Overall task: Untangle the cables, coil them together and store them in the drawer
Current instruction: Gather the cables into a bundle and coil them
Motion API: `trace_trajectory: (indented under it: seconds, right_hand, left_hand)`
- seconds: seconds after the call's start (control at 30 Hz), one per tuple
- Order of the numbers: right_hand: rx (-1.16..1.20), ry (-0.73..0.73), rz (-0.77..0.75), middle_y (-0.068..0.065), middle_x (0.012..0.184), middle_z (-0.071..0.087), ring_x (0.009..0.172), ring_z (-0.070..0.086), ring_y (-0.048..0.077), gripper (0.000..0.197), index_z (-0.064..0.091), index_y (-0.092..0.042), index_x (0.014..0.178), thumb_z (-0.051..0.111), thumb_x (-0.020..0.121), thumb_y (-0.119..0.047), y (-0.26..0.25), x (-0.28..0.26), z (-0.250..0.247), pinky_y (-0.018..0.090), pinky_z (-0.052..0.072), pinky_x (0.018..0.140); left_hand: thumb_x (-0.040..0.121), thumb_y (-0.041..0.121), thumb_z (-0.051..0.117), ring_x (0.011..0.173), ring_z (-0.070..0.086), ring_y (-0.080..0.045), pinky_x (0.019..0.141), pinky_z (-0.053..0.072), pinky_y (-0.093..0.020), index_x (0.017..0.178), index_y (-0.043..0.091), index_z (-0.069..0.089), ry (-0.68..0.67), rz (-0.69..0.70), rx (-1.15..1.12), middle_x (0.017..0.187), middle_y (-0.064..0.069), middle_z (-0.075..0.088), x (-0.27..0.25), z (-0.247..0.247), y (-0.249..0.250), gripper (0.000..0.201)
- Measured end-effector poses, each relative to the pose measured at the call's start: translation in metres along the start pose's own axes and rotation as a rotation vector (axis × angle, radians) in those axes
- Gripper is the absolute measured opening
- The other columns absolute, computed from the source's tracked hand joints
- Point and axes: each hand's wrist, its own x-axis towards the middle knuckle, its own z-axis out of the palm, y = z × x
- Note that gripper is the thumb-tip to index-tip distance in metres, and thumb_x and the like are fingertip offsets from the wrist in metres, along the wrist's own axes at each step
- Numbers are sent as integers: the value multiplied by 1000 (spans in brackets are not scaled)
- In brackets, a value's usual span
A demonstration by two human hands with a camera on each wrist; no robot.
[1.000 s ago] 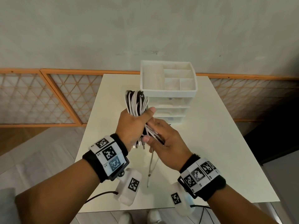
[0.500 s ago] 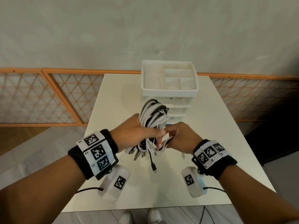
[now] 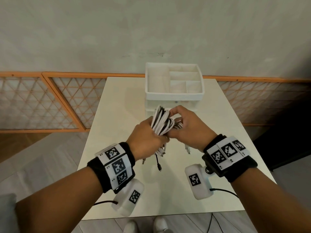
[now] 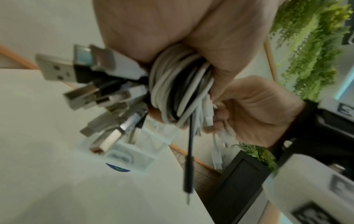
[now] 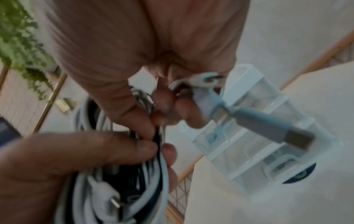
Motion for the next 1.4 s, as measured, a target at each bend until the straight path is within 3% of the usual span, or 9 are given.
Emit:
trace_trajectory:
  seconds: [0.2, 0.33, 0.43, 0.53, 0.67, 0.9, 1.07, 1.2, 1.4]
  right_hand:
    - [172, 21, -24, -1, 71, 64, 54, 53, 10, 18, 63, -13, 98, 47, 103, -17, -3, -11, -5, 12, 38, 45]
    - [137, 34, 52, 2, 80, 71, 65, 61, 14, 31, 71, -13, 87, 47, 104, -25, 4, -10, -12, 31, 53, 69]
    - [92, -46, 24, -10, 82, 75, 72, 63, 7, 26, 78, -12, 88, 59, 98, -26, 6, -13, -19, 24, 46, 74]
    - [145, -48, 3, 4, 66, 58, 58, 44, 22, 22, 78, -11, 81, 65, 94, -24, 2, -14, -17, 24, 36, 58]
    - [519, -29, 74, 13, 61, 49, 48, 38, 19, 30, 59, 21, 99, 60, 95, -9, -1, -8, -11, 23, 31, 42]
    - [753, 16, 118, 10, 64, 55, 50, 51, 16, 27, 60, 18, 108, 59, 96, -6, -11, 1, -6, 24, 41, 42]
    - [632, 155, 11, 19, 68, 67, 57, 64, 28, 9, 62, 10, 88, 64, 91, 1, -11, 0, 12, 33, 57, 56]
    - [412, 200, -40, 6, 58, 65, 46, 54, 10, 12, 72, -4, 79, 68, 90, -6, -8, -3, 19, 22, 44, 47]
    - [222, -9, -99, -1, 70, 56, 59, 43, 11, 24, 72, -5, 79, 59, 97, -12, -10, -8, 13, 21, 35, 63]
  left_hand:
    - [79, -1, 67, 70, 65, -30, 64, 53, -36, 86, -5, 69, 146, -30, -182, 88, -27, 71, 2, -10, 1, 8]
    - [80, 0, 67, 65, 64, -26, 54, 51, -27, 87, -7, 68, 235, -34, -222, 85, -26, 71, 5, -13, 0, 10]
    - [79, 2, 67, 63, 63, -24, 55, 51, -29, 86, -6, 67, 232, -34, -205, 84, -25, 70, 6, -14, -3, 10]
    - [81, 5, 70, 63, 63, -19, 57, 50, -27, 85, -4, 67, 202, -46, -213, 80, -22, 70, 6, -10, -3, 10]
    - [88, 17, 71, 62, 65, -8, 58, 49, -15, 79, 11, 70, 121, -32, -286, 70, -2, 71, 4, -6, 0, 11]
    - [89, 47, 62, 82, 71, -25, 81, 56, -36, 94, 28, 75, 62, 57, -379, 85, -11, 74, 4, -9, 5, 24]
    - [95, 40, 59, 71, 63, -16, 72, 52, -32, 79, 18, 66, 17, 98, -393, 72, -3, 64, 6, -9, 6, 28]
    - [94, 35, 62, 71, 67, -25, 67, 54, -33, 87, 5, 68, 11, 93, -438, 75, -15, 67, 9, -10, 5, 32]
    - [91, 27, 69, 68, 67, -21, 64, 53, -29, 83, 0, 68, 130, 38, -504, 73, -11, 68, 16, -13, 0, 28]
